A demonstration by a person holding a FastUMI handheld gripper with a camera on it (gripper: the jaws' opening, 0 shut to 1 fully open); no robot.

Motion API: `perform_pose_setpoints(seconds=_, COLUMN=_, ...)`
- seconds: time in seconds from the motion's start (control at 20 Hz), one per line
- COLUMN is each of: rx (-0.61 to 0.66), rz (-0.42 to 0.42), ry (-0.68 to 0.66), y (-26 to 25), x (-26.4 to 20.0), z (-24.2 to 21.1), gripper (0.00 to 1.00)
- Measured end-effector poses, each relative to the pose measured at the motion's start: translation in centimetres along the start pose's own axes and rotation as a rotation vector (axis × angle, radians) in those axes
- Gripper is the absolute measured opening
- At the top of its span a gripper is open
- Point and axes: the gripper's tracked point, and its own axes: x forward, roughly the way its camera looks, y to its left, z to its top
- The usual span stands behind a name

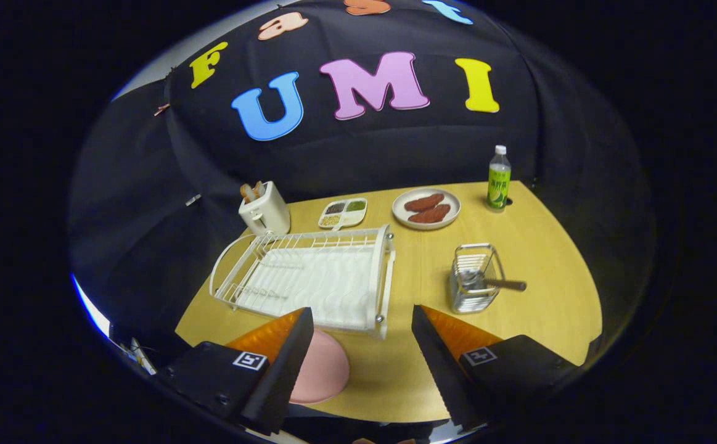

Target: Take the plate from the dish rack, then take the spoon from the basket and place it into the plate.

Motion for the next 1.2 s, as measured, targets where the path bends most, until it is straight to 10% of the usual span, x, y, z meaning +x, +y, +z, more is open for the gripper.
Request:
perform_pose_setpoints(seconds=0.6, rx=-0.112, rz=-0.213, ry=0.136, y=-15.9, x=5.7, z=-2.0, gripper=0.95)
perform_pose_setpoints(seconds=0.8, rx=-0.124, rz=-0.212, ry=0.188, y=-17.0, x=7.4, z=-3.9, gripper=0.75)
perform_pose_setpoints(seconds=0.95, rx=-0.096, rz=-0.231, ry=0.215, y=-17.7, x=8.1, z=-4.6, gripper=0.4)
perform_pose_setpoints(seconds=1.2, rx=-0.04, rz=-0.194, ry=0.248, y=-16.4, x=8.1, z=-5.1, gripper=0.18)
